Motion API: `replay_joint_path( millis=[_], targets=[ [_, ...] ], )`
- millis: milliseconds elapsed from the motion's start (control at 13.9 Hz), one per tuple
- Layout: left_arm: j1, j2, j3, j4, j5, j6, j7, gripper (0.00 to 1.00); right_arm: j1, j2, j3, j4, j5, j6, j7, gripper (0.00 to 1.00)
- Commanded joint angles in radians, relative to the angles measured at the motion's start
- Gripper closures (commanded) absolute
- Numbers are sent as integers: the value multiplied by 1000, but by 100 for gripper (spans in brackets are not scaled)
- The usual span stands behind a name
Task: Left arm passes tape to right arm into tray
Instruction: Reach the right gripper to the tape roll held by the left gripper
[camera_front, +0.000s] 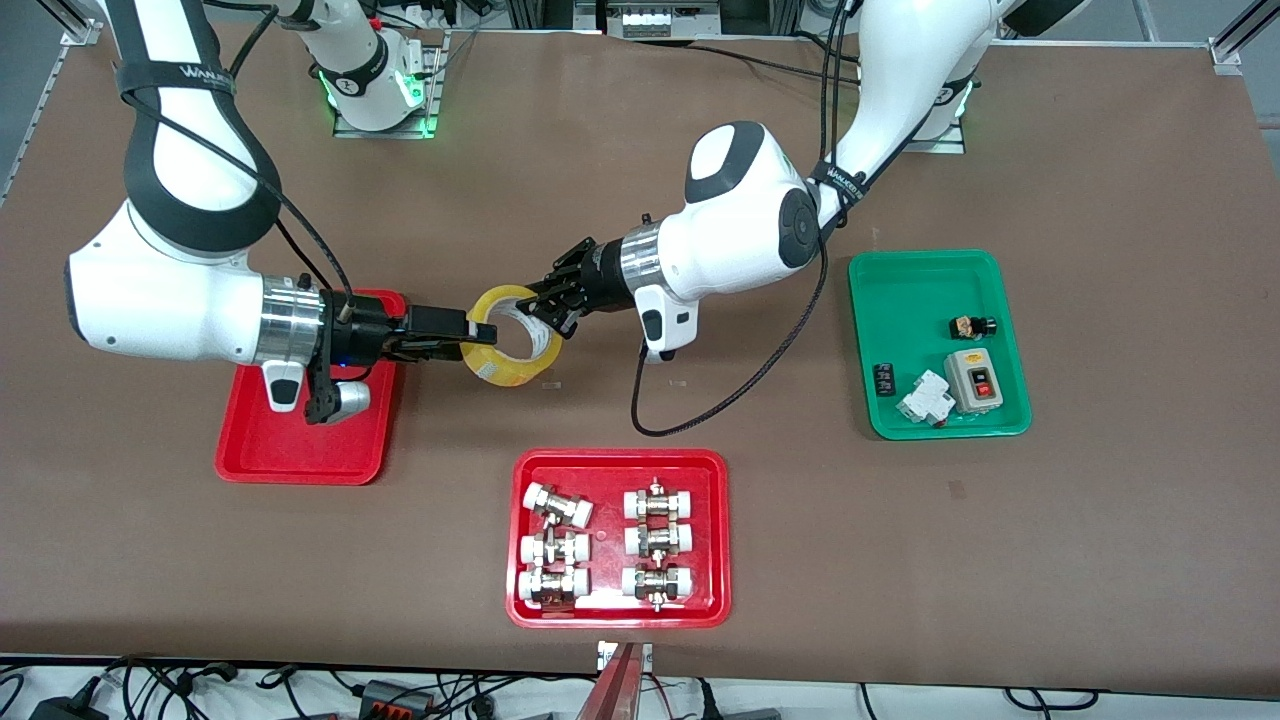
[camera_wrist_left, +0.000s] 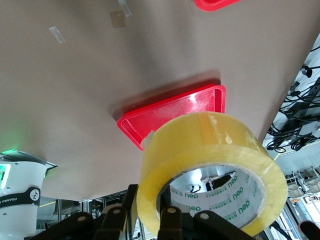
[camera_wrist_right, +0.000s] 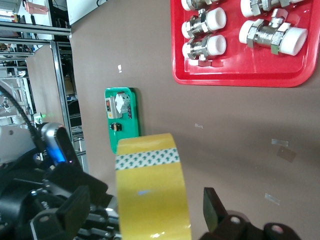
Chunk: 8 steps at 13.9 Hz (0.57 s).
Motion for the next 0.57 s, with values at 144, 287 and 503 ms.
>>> replay_joint_path(
  millis=[144,287,503],
  targets=[
    [1,6,-4,29,-11,0,47,99,9,4,-4,14,9,12,-24,79],
    [1,6,-4,29,-11,0,47,99,7,4,-4,17,8,12,-26,100],
    [1,6,-4,29,-11,0,48,99,7,4,-4,20,8,12,-26,100]
  ],
)
